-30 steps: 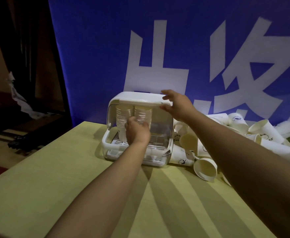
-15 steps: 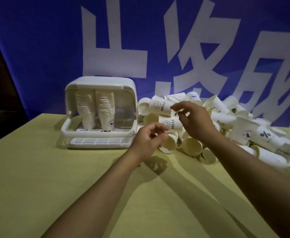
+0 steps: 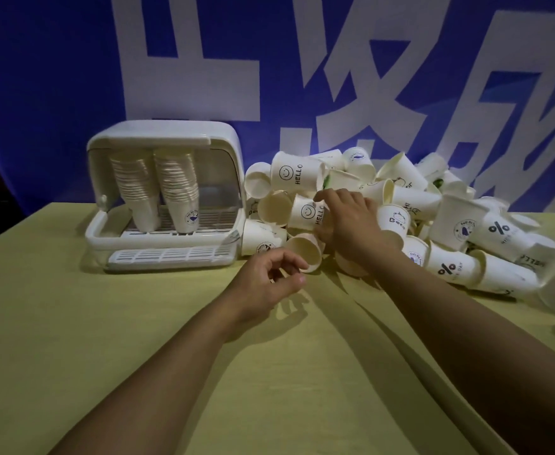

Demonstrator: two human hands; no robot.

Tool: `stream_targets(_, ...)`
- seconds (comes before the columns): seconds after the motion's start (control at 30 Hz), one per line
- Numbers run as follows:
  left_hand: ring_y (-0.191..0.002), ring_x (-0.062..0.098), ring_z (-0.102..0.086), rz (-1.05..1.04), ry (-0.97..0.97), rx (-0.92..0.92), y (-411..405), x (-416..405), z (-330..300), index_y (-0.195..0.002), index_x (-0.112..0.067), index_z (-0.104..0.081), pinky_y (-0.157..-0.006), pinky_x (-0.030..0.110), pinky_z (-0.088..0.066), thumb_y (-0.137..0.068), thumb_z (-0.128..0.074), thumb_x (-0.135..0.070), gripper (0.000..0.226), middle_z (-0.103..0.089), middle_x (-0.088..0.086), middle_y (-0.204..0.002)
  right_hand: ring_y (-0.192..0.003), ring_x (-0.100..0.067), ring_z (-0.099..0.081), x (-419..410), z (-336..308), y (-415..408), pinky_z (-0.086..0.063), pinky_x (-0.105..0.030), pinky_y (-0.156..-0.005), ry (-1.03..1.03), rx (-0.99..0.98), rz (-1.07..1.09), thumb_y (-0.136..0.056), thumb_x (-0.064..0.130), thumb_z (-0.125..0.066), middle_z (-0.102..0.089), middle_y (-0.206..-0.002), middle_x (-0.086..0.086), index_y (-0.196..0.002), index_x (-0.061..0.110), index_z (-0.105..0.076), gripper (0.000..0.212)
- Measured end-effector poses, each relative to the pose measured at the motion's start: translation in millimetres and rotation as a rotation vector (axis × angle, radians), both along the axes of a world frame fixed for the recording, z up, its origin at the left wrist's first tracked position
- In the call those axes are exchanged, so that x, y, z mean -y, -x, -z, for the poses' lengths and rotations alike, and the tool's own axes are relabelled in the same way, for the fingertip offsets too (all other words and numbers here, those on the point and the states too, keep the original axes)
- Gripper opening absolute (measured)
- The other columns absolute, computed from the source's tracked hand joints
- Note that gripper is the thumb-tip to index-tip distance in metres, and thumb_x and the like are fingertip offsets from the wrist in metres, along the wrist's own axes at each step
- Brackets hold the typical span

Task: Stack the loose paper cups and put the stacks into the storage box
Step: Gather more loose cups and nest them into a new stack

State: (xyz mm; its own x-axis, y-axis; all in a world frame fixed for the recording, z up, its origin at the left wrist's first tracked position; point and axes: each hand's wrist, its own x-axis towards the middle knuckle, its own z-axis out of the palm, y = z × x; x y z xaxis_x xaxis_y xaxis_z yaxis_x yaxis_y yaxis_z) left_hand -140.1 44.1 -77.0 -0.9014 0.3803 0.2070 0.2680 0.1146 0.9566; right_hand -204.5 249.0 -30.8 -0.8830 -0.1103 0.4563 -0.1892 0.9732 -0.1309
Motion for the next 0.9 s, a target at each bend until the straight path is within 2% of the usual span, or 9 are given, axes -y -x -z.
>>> stream_targets(0.13, -0.072, 0.008, -0.053, -0.137, -0.027, 0.002, 1.0, -7.8, 2.2, -0.113, -0.036, -0.062, -0.067, 0.027, -0.048, -0.088, -0.075, -0.027, 0.03, -0.066, -0.01, -0.092, -0.111, -0.022, -0.054, -11.3, -5.7, -20.0, -0.036, -0.044, -0.104, 0.196, 0.047, -0.076, -0.08, 0.044, -0.074, -0.052, -0.125, 0.002, -0.131, 0.037, -0.041, 0.061)
stream_targets(0.2, -0.078, 0.004, -0.063, -0.198, -0.073, 0.056, 1.3, -10.6, -3.1, -0.125, -0.036, -0.053, -0.067, 0.026, -0.051, -0.087, -0.074, -0.039, 0.043, -0.067, -0.013, -0.107, -0.1, -0.012, -0.057, -13.7, -2.5, -40.2, -0.048, -0.029, -0.087, 0.34, -0.01, -0.158, -0.077, 0.044, -0.078, -0.053, -0.117, 0.008, -0.129, 0.036, -0.043, 0.063)
stream_targets(0.27, -0.09, 0.01, -0.067, -0.216, -0.117, 0.114, 1.8, -12.7, -5.9, -0.131, -0.036, -0.047, -0.072, 0.03, -0.056, -0.077, -0.071, -0.054, 0.062, -0.065, -0.01, -0.118, -0.094, -0.005, -0.056, -9.8, 6.7, -60.2, -0.044, -0.014, -0.075, 0.452, -0.049, -0.25, -0.077, 0.038, -0.081, -0.054, -0.112, 0.008, -0.128, 0.03, -0.047, 0.062)
stream_targets(0.37, -0.108, 0.019, -0.067, -0.248, -0.135, 0.134, -0.7, -15.6, -3.0, -0.133, -0.04, -0.048, -0.092, 0.044, -0.057, -0.063, -0.07, -0.071, 0.079, -0.063, -0.005, -0.129, -0.097, -0.004, -0.056, 1.8, 31.7, -82.2, -0.051, -0.027, -0.081, 0.466, -0.058, -0.35, -0.078, 0.042, -0.079, -0.055, -0.112, 0.009, -0.126, 0.033, -0.046, 0.059)
stream_targets(0.47, -0.114, 0.016, -0.063, -0.32, -0.069, 0.088, -7.4, -20.2, -0.5, -0.138, -0.044, -0.045, -0.09, 0.033, -0.054, -0.067, -0.073, -0.066, 0.08, -0.06, -0.004, -0.132, -0.102, -0.005, -0.057, 5.6, 49.0, -93.9, -0.052, -0.035, -0.086, 0.483, -0.026, -0.372, -0.082, 0.046, -0.072, -0.057, -0.111, 0.011, -0.126, 0.035, -0.049, 0.051)
stream_targets(0.63, -0.105, -0.003, -0.059, -0.336, -0.121, 0.038, -14.2, -26.9, -3.5, -0.143, -0.039, -0.037, -0.082, 0.021, -0.048, -0.072, -0.09, -0.028, 0.089, -0.058, -0.02, -0.119, -0.105, -0.021, -0.049, -21.7, 28.7, -85.3, -0.046, -0.044, -0.088, 0.381, -0.34, 0.01, -0.089, 0.044, -0.061, -0.057, -0.114, -0.002, -0.117, 0.023, -0.062, 0.035)
stream_targets(0.77, -0.105, 0.001, -0.062, -0.293, -0.077, 0.025, -19.4, -32.5, -1.2, -0.135, -0.05, -0.04, -0.081, 0.027, -0.053, -0.06, -0.091, -0.046, 0.091, -0.062, -0.019, -0.121, -0.122, -0.028, -0.041, -54.2, 16.2, -59.1, -0.038, -0.044, -0.102, 0.426, -0.185, 0.332, -0.094, 0.044, -0.06, -0.046, -0.137, -0.007, -0.137, 0.025, -0.048, 0.049)
stream_targets(0.83, -0.112, 0.007, -0.061, -0.241, -0.034, 0.027, -21.5, -34.5, 3.0, -0.137, -0.05, -0.041, -0.08, 0.028, -0.056, -0.058, -0.093, -0.046, 0.094, -0.06, -0.018, -0.128, -0.122, -0.033, -0.045, -62.3, 22.9, -50.3, -0.04, -0.047, -0.101, 0.482, -0.075, 0.361, -0.093, 0.047, -0.06, -0.044, -0.139, -0.009, -0.135, 0.023, -0.047, 0.05)
stream_targets(0.9, -0.116, 0.012, -0.061, -0.206, -0.005, 0.025, -21.7, -36.5, 7.7, -0.139, -0.052, -0.041, -0.09, 0.037, -0.057, -0.054, -0.093, -0.048, 0.1, -0.058, -0.018, -0.133, -0.117, -0.032, -0.051, -64.2, 31.7, -47.2, -0.044, -0.049, -0.097, 0.537, -0.031, 0.361, -0.09, 0.045, -0.062, -0.044, -0.137, -0.007, -0.129, 0.024, -0.048, 0.046)
